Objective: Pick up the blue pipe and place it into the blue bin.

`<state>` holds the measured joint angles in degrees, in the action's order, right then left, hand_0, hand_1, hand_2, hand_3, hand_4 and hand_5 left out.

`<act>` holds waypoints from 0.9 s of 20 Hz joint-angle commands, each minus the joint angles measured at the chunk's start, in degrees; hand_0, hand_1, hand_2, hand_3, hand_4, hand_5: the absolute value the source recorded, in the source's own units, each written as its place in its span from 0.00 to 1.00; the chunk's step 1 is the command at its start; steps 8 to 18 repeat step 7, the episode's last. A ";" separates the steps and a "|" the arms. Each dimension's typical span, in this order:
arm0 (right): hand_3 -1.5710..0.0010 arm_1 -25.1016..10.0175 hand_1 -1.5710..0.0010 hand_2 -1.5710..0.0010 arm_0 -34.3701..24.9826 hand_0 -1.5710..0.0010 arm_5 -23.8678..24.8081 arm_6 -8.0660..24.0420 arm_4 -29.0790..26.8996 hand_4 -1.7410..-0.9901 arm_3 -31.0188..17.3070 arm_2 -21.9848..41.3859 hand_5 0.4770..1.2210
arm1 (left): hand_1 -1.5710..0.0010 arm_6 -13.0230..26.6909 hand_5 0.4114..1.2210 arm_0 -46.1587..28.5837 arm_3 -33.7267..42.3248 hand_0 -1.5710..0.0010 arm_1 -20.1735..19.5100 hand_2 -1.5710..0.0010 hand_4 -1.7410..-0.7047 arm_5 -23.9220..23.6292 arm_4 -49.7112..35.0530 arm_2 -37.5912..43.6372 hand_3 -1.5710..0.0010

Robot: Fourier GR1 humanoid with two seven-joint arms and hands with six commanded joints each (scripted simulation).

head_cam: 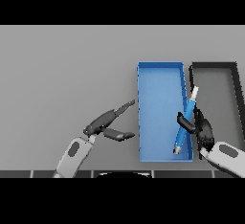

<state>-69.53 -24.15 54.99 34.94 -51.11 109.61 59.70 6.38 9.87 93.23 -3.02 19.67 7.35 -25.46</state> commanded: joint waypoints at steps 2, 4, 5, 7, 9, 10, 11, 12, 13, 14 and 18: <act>1.00 0.36 0.99 0.99 -2.20 0.99 0.00 0.00 -0.76 0.96 -0.35 2.07 0.25 | 1.00 0.08 0.02 0.08 -0.08 1.00 -0.54 1.00 0.83 0.12 -0.20 0.50 1.00; 1.00 0.18 1.00 1.00 -2.82 1.00 0.03 0.01 -1.09 0.96 -0.68 2.59 0.24 | 1.00 -0.20 0.02 -0.30 0.29 1.00 -0.88 1.00 0.83 0.34 -0.34 0.51 1.00; 1.00 0.03 1.00 1.00 -3.16 1.00 0.02 0.00 -1.13 0.96 -0.59 3.00 0.24 | 1.00 -0.35 0.02 -0.28 0.45 1.00 -1.04 1.00 0.83 0.40 -0.40 0.60 1.00; 1.00 0.32 1.00 1.00 -3.05 1.00 -0.01 -0.02 -0.83 0.96 -0.44 2.80 0.22 | 1.00 0.45 0.02 -0.08 0.85 1.00 -1.05 1.00 0.83 0.51 -0.94 0.87 1.00; 1.00 0.32 1.00 1.00 -3.05 1.00 -0.01 -0.02 -0.83 0.96 -0.44 2.80 0.22 | 1.00 0.45 0.02 -0.08 0.85 1.00 -1.05 1.00 0.83 0.51 -0.94 0.87 1.00; 1.00 0.32 1.00 1.00 -3.05 1.00 -0.01 -0.02 -0.83 0.96 -0.44 2.80 0.22 | 1.00 0.45 0.02 -0.08 0.85 1.00 -1.05 1.00 0.83 0.51 -0.94 0.87 1.00; 1.00 0.32 1.00 1.00 -3.05 1.00 -0.01 -0.02 -0.83 0.96 -0.44 2.80 0.22 | 1.00 0.45 0.02 -0.08 0.85 1.00 -1.05 1.00 0.83 0.51 -0.94 0.87 1.00; 1.00 0.32 1.00 1.00 -3.05 1.00 -0.01 -0.02 -0.83 0.96 -0.44 2.80 0.22 | 1.00 0.45 0.02 -0.08 0.85 1.00 -1.05 1.00 0.83 0.51 -0.94 0.87 1.00; 1.00 0.32 1.00 1.00 -3.05 1.00 -0.01 -0.02 -0.83 0.96 -0.44 2.80 0.22 | 1.00 0.45 0.02 -0.08 0.85 1.00 -1.05 1.00 0.83 0.51 -0.94 0.87 1.00; 1.00 0.32 1.00 1.00 -3.05 1.00 -0.01 -0.02 -0.83 0.96 -0.44 2.80 0.22 | 1.00 0.45 0.02 -0.08 0.85 1.00 -1.05 1.00 0.83 0.51 -0.94 0.87 1.00; 1.00 0.32 1.00 1.00 -3.05 1.00 -0.01 -0.02 -0.83 0.96 -0.44 2.80 0.22 | 1.00 0.45 0.02 -0.08 0.85 1.00 -1.05 1.00 0.83 0.51 -0.94 0.87 1.00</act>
